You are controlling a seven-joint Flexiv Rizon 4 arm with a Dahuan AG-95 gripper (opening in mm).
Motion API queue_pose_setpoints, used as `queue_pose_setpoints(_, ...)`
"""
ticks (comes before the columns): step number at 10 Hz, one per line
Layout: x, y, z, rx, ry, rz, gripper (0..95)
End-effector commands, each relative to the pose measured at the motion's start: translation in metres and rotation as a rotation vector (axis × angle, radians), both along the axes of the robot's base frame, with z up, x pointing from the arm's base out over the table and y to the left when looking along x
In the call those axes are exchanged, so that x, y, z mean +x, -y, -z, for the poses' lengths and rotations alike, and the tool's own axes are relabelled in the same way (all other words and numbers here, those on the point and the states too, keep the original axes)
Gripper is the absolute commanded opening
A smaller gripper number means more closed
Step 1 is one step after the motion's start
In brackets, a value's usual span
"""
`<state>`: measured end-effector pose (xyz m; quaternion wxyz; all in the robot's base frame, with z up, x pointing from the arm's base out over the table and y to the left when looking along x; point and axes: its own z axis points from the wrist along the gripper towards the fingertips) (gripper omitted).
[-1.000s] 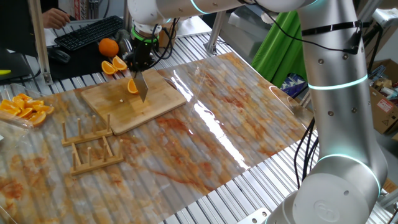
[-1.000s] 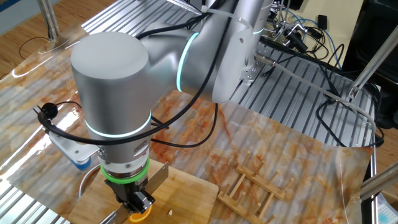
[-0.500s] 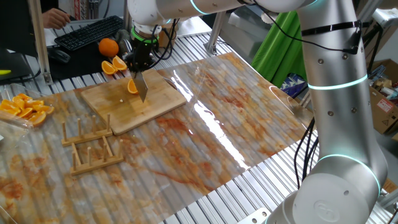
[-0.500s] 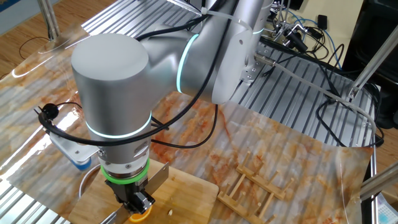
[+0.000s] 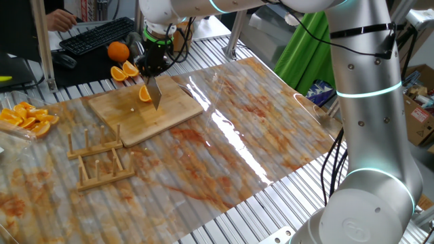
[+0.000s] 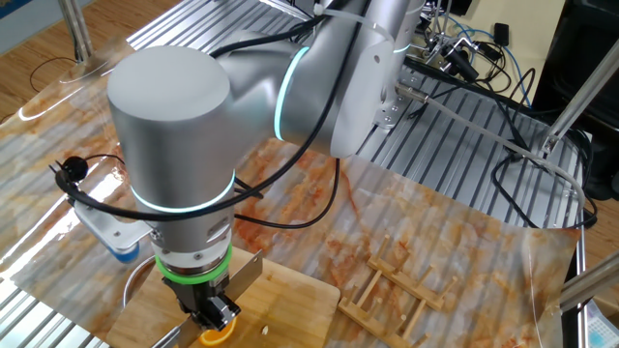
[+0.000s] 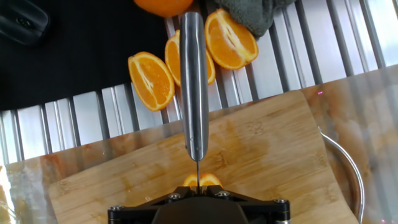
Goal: Chop the orange
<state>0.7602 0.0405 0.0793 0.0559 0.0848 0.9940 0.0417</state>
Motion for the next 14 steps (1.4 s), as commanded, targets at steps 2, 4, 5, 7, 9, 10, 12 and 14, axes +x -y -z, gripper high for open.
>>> queue_pose_setpoints(2,-0.0011,0.0028,0.0012,0.002,0.003,0.009,0.0)
queue_pose_setpoints(4,-0.0011,0.0026,0.0029,0.007,0.003,0.004,0.0)
queue_pose_setpoints(5,-0.0011,0.0024,0.0034,0.010,0.002,0.002,0.0)
queue_pose_setpoints(7,-0.0010,0.0018,0.0056,0.014,0.003,-0.001,0.0)
queue_pose_setpoints(9,-0.0010,0.0014,0.0075,0.015,0.003,-0.002,0.0)
queue_pose_setpoints(10,-0.0010,0.0012,0.0083,0.016,0.003,-0.002,0.0)
queue_pose_setpoints(12,-0.0010,0.0007,0.0092,0.020,0.004,-0.001,0.0)
queue_pose_setpoints(14,-0.0010,0.0002,0.0094,0.021,0.006,-0.003,0.0)
